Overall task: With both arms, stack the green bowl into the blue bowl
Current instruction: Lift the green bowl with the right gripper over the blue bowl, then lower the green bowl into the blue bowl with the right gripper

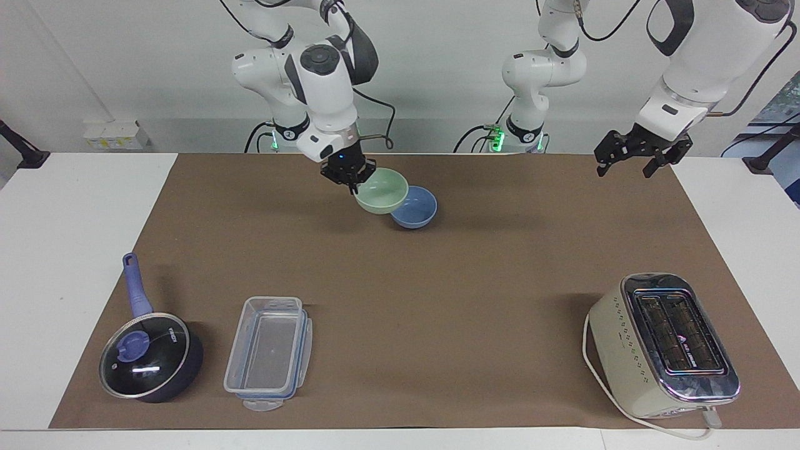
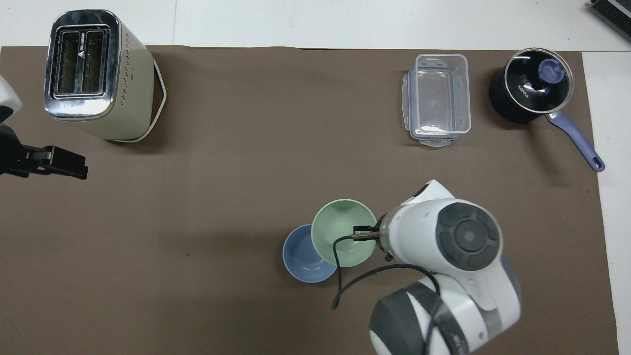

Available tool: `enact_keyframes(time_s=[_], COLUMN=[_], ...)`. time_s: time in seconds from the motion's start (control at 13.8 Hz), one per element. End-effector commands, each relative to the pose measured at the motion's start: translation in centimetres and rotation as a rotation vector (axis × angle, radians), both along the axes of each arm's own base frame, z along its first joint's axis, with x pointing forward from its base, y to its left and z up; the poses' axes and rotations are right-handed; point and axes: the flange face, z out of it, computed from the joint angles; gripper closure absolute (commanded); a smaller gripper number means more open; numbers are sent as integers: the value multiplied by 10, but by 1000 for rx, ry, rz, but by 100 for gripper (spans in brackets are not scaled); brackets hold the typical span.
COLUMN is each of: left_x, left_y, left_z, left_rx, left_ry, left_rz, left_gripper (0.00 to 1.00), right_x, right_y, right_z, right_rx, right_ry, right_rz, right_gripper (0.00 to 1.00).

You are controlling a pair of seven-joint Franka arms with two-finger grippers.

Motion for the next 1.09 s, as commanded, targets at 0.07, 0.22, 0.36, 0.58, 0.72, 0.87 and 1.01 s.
enact_keyframes(time_s=[0.07, 0.22, 0.36, 0.58, 0.72, 0.87, 1.01], left_x=[0, 0, 0, 0, 0, 0, 0], left_y=[2, 2, 2, 2, 2, 2, 2], left_z=[2, 2, 2, 2, 2, 2, 2], left_rx=[9, 9, 9, 9, 9, 9, 9], left_ry=[10, 10, 10, 10, 10, 10, 10], left_rz=[-5, -5, -5, -5, -5, -5, -5], left_gripper=[0, 0, 0, 0, 0, 0, 0], right_x=[-2, -13, -27, -33, -36, -32, -32], right_y=[42, 44, 55, 54, 51, 51, 50], right_z=[-33, -42, -51, -56, -62, -63, -63], right_rx=[15, 0, 19, 50, 45, 54, 56], right_ry=[23, 46, 86, 132, 136, 121, 117], right_rz=[-54, -50, -71, -104, -92, -80, -79], right_gripper=[100, 100, 100, 100, 100, 100, 100])
